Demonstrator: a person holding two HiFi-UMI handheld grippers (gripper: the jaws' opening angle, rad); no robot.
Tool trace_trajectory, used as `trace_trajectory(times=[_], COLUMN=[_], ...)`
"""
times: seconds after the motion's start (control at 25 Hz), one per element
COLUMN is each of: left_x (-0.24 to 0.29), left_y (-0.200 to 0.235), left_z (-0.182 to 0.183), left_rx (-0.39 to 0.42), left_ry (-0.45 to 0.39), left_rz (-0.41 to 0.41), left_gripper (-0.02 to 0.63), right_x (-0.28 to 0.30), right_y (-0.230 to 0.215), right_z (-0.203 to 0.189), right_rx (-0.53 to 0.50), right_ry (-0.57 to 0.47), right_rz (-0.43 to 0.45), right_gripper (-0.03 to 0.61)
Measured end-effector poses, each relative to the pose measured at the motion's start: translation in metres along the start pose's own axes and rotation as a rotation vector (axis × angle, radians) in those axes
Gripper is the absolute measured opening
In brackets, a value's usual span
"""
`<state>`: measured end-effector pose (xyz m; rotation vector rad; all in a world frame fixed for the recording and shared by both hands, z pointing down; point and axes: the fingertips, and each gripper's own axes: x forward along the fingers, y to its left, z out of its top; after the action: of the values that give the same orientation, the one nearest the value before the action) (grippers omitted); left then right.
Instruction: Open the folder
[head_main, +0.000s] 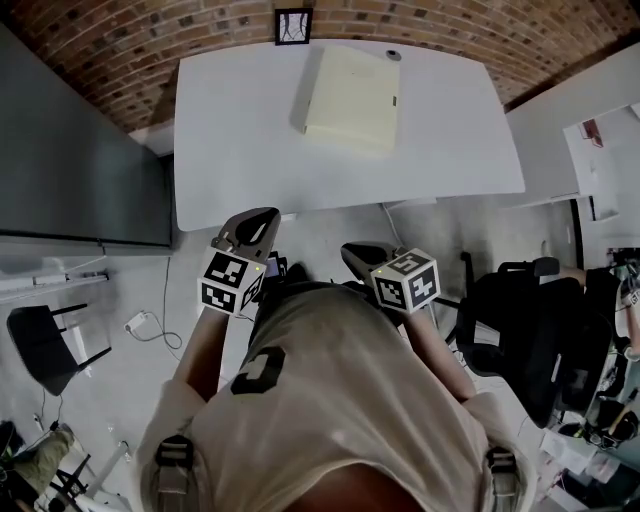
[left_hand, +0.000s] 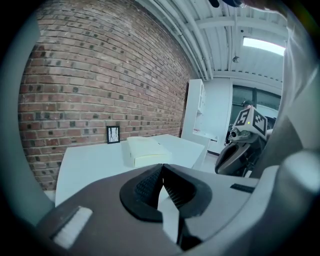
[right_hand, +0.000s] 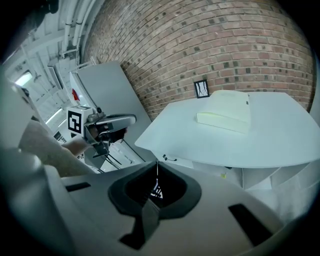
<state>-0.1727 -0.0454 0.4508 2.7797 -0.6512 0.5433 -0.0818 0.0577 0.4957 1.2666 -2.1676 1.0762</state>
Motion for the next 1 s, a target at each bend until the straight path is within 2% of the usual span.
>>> trace_trajectory(times=[0.2,0.44,0.56,0.68,0.84,1.0], left_x=[0.013,0.044,0.061,0.081,0.109,0.132], left_y=[0.011,0.007,0.010,0.012,0.012,0.020], left_z=[0.006,0.026,0.032,0.037,0.044,0.046], left_rx=[0.034,0.156,0.172,0.193,0.260,0.294], left_ry=[0.012,0.043,0.072,0.109,0.158,0.218], left_rz=[-0.029,-0.052,-0.048,-0.033,0.010,0.057], left_gripper=[0.005,0.005,0.006,0.006,0.006,0.008], right_x=[0.007,0.009,0.010,0.008,0.001,0.003], right_y=[-0.005,-0.022,-0.037,-0.058,-0.087,-0.105], right_z=[0.008,0.018,0.025,0.036,0.056,0.063], right_rx=[0.022,0.036,0.036,0.039,0.054,0.048], right_ry=[0.005,-0.009,-0.012,-0.019,-0.053,-0.032], right_rz=[-0.008,0.008,0.027,0.044,0.082,0.139], right_gripper=[0.006,0.006,0.006,0.006,0.006,0.006])
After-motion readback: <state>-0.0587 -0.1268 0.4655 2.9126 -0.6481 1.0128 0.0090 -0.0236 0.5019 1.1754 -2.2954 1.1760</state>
